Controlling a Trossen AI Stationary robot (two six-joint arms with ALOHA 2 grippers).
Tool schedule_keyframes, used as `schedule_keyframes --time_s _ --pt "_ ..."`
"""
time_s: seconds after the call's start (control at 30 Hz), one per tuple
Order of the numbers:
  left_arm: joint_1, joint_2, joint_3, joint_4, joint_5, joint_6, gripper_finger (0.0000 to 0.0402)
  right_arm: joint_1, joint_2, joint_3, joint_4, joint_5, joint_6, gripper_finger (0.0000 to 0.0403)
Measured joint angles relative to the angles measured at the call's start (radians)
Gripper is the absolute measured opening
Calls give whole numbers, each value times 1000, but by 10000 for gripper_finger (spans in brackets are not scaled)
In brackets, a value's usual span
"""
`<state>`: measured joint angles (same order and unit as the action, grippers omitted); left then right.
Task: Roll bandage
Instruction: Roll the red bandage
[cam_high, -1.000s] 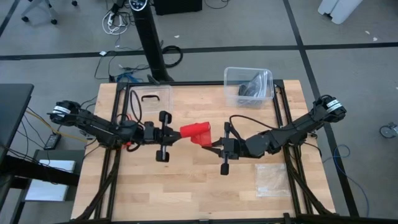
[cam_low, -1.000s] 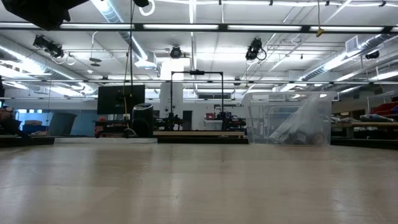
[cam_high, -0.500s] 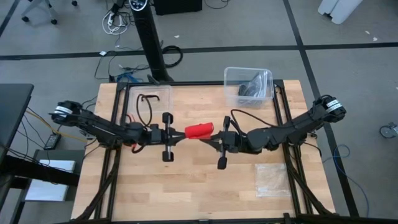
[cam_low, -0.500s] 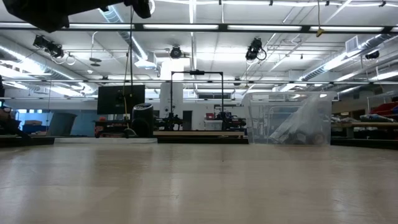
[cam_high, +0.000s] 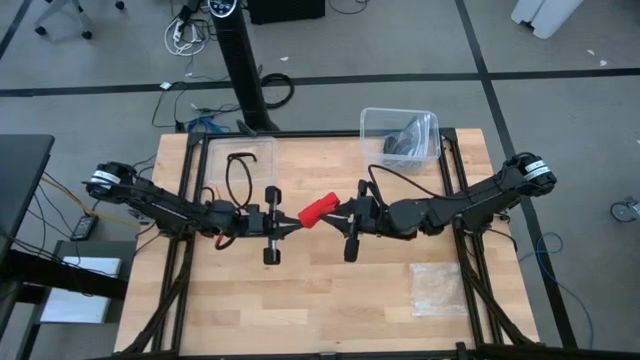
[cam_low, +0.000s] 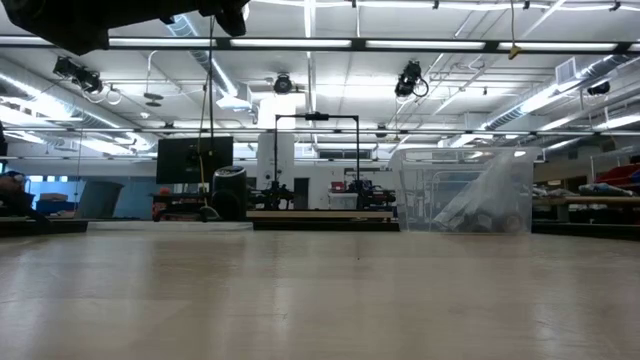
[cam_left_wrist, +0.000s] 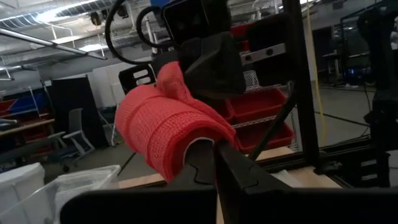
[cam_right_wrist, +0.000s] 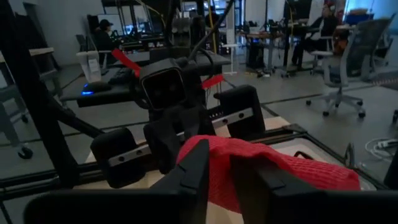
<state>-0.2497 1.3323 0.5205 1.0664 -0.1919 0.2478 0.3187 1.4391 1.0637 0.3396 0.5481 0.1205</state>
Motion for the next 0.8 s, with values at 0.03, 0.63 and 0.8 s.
schedule_keyframes --time_s 0.03,0.63,0.8 --pt "0 0 0 -7 1 -10 0 0 0 0 -1 0 5 82" --pt "-3 0 -1 -105 178 -150 0 -31 -2 0 -5 8 103 122" --pt "-4 0 -1 -114 175 -152 0 -39 -2 0 -5 -68 107 121"
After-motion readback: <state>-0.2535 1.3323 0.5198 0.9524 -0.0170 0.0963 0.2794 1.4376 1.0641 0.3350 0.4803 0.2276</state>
